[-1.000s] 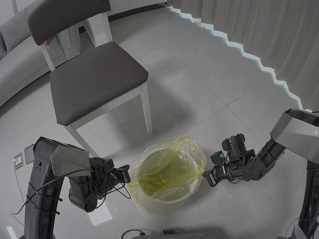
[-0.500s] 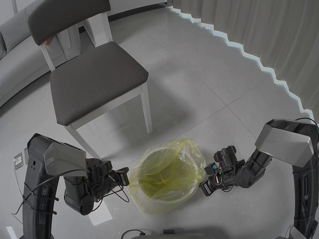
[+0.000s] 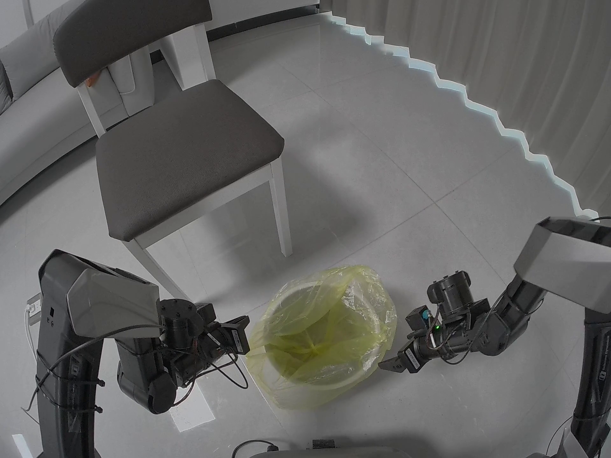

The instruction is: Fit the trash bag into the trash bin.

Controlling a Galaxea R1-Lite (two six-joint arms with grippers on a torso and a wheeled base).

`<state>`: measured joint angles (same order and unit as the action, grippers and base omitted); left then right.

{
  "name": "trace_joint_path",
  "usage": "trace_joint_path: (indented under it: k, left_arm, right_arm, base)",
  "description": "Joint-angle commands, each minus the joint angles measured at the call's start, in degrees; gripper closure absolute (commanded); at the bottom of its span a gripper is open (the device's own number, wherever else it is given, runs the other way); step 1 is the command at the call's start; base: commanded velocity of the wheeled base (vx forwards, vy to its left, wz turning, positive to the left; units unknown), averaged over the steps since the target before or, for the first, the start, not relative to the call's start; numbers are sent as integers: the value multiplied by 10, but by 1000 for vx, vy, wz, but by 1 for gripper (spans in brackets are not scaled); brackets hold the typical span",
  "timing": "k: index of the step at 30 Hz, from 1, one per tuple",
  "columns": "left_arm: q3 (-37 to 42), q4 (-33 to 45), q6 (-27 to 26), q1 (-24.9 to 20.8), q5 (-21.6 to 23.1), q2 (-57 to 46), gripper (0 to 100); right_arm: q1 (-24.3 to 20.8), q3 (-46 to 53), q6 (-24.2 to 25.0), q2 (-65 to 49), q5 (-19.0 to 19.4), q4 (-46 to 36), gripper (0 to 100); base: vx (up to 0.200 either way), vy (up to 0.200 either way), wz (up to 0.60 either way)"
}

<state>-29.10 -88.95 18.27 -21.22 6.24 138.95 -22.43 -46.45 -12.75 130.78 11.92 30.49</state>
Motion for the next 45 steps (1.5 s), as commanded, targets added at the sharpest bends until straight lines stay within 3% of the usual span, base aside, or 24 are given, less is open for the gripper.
trace_joint_path:
  k: [1, 6, 11, 20, 35, 36, 45]
  left_arm:
    - [8, -10, 0, 0, 0, -10, 100]
    - [10, -10, 0, -7, -2, -12, 100]
    - [16, -10, -1, -7, -3, -14, 100]
    - [20, -10, -1, 1, -3, -14, 100]
    - [22, -10, -1, 0, -13, -10, 100]
    - [22, -10, -1, 0, -13, -10, 100]
    - [25, -10, -1, 0, -13, -9, 100]
  right_arm:
    - [22, 15, -3, -102, 5, -23, 0]
    - [19, -44, 30, -73, 4, -26, 0]
    - [-8, -109, 99, -5, 0, -27, 0]
    - [-3, -137, 103, 40, 0, -30, 0]
    - [-3, -89, 99, 26, 0, -28, 0]
    - [-3, -89, 99, 26, 0, -28, 100]
    - [-8, -58, 101, 2, 0, -29, 100]
  base:
    - [0, 0, 0]
    - [0, 0, 0]
    - [0, 0, 0]
    - [0, 0, 0]
    - [0, 0, 0]
    - [0, 0, 0]
    - [0, 0, 0]
